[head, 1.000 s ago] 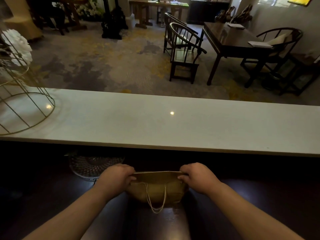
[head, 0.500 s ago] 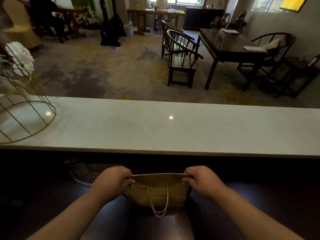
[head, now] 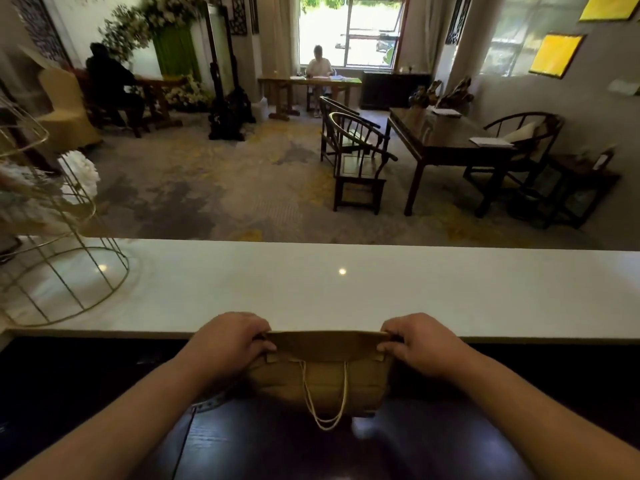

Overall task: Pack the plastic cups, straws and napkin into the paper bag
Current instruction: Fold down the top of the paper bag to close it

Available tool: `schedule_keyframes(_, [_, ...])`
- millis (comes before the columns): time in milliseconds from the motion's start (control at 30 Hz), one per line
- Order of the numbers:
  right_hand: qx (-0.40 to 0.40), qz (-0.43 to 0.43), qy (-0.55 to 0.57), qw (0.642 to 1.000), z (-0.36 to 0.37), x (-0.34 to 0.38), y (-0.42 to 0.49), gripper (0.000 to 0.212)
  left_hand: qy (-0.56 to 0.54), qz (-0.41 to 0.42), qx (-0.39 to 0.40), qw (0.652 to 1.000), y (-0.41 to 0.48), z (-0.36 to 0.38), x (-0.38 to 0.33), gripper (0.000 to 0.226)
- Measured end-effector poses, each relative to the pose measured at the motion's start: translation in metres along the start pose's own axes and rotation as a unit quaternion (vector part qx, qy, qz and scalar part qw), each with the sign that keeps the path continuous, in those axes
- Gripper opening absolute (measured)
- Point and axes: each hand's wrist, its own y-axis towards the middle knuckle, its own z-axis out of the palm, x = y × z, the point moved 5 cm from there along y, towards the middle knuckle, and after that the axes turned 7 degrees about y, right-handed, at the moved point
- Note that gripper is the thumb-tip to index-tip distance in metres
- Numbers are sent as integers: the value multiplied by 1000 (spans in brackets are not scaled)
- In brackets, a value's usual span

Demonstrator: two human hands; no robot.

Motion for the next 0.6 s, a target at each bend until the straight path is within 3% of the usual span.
schedule_keyframes(533, [-63,15,22,998,-130,55,18,7,30,-49,5,998,58,-145,-6,18])
schedule_keyframes(600, [-76,12,21,997,-138,57,23,8,37,-47,2,998,67,-151,-7,27])
